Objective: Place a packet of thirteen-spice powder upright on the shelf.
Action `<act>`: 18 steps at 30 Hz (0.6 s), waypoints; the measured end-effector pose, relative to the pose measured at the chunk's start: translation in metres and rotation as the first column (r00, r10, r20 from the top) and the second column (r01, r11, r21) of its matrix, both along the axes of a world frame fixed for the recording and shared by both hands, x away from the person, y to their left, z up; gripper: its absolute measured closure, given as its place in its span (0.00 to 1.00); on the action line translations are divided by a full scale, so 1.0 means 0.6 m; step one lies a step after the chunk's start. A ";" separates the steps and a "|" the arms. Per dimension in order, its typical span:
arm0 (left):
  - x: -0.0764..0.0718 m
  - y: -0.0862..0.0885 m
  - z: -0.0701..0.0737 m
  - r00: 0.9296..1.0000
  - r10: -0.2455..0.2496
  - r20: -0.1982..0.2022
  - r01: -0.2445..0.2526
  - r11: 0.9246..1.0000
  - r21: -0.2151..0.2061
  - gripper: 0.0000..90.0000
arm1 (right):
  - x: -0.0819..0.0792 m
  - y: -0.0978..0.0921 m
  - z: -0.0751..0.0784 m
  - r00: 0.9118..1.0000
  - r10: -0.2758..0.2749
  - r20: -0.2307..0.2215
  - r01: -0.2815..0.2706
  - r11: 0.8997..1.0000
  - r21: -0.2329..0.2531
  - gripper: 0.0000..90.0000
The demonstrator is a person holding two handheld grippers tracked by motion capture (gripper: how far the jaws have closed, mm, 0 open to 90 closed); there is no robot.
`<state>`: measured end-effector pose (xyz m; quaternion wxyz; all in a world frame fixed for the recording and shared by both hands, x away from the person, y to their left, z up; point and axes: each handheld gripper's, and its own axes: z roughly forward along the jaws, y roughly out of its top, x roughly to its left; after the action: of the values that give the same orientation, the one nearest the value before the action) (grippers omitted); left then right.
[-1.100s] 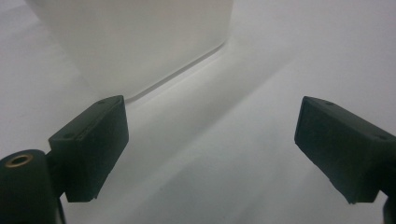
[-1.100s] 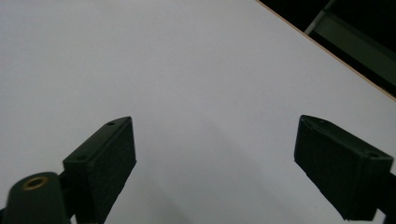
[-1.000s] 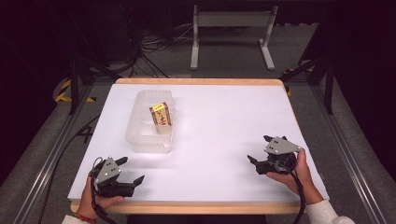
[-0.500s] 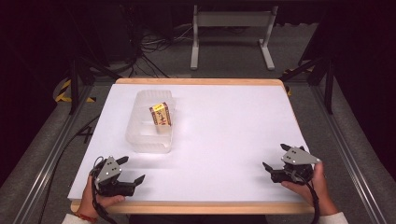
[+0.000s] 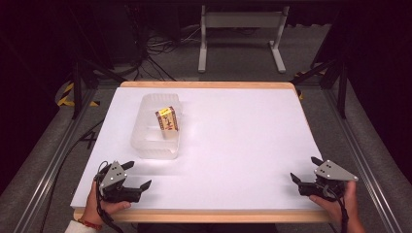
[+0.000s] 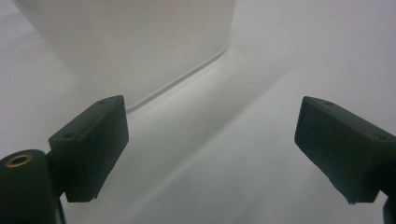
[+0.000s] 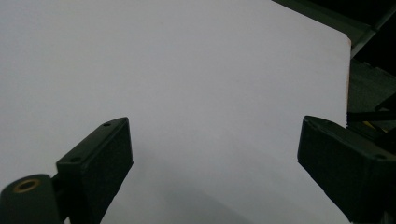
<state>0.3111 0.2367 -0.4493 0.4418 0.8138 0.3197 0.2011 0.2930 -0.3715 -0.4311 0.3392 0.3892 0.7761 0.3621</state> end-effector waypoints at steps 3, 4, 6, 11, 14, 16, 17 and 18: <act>0.000 0.000 0.001 1.000 -0.003 0.002 0.003 1.000 -0.002 0.12 | -0.005 -0.009 -0.004 1.000 -0.017 0.003 0.017 1.000 0.020 0.12; 0.001 0.000 0.001 1.000 -0.004 0.005 0.004 1.000 -0.002 0.12 | -0.007 -0.012 -0.005 1.000 -0.023 0.003 0.023 0.999 0.027 0.12; 0.002 0.000 0.003 1.000 -0.001 0.010 0.001 1.000 -0.001 0.12 | -0.012 -0.018 -0.007 0.999 -0.038 0.005 0.038 0.999 0.039 0.12; 0.003 -0.001 0.002 1.000 0.000 0.007 0.000 1.000 0.001 0.12 | -0.016 -0.025 -0.005 0.998 -0.061 0.024 0.059 0.996 0.072 0.11; 0.003 -0.002 0.002 1.000 0.001 0.008 -0.001 1.000 0.000 0.12 | -0.018 -0.021 -0.004 0.998 -0.060 0.035 0.057 0.996 0.065 0.11; 0.003 -0.004 0.003 1.000 0.001 0.008 -0.001 1.000 0.004 0.12 | -0.019 -0.018 -0.004 0.998 -0.055 0.037 0.053 0.997 0.062 0.11; 0.003 -0.005 0.003 1.000 0.000 0.007 0.000 1.000 0.003 0.12 | -0.020 -0.017 -0.004 0.998 -0.056 0.037 0.053 0.997 0.063 0.11; 0.004 -0.006 0.003 1.000 -0.003 0.009 0.003 1.000 0.001 0.12 | -0.020 -0.016 -0.005 0.998 -0.052 0.037 0.050 0.997 0.062 0.11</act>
<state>0.3136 0.2333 -0.4476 0.4430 0.8136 0.3164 0.2042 0.2809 -0.3814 -0.4338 0.3511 0.4122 0.7478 0.3842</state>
